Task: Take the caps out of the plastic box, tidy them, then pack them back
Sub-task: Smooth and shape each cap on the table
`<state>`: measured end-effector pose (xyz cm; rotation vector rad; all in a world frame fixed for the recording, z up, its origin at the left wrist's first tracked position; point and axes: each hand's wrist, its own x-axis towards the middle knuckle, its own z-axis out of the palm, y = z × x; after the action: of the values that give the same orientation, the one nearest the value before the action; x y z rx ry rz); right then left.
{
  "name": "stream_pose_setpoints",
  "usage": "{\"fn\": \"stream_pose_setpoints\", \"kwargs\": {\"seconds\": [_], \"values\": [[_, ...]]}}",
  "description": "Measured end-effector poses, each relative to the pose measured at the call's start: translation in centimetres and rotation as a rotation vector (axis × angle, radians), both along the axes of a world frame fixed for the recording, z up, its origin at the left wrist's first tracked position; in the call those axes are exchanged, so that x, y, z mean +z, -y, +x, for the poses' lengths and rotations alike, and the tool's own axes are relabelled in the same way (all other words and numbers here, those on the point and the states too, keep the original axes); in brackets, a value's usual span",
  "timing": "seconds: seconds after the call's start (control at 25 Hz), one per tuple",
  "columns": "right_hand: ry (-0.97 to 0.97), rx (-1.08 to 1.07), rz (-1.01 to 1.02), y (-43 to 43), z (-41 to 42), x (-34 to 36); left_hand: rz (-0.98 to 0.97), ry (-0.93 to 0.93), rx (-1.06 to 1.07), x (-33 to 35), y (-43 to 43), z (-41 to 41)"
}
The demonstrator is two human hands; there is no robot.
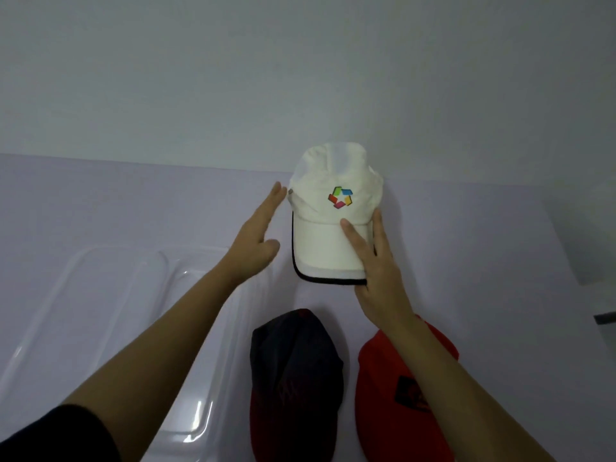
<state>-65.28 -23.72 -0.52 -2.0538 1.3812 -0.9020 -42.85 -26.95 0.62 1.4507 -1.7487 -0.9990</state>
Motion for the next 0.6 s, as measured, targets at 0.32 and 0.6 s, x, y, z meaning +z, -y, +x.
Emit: {"fn": "stream_pose_setpoints", "kwargs": {"seconds": [0.32, 0.6], "values": [[-0.099, 0.061, -0.163, -1.3, 1.2, 1.1, 0.298, -0.281, -0.15, 8.0, 4.1, -1.1], [0.025, 0.303, 0.073, -1.6, -1.3, 4.4, 0.22, -0.23, -0.028, 8.8, 3.0, -0.2]]}}
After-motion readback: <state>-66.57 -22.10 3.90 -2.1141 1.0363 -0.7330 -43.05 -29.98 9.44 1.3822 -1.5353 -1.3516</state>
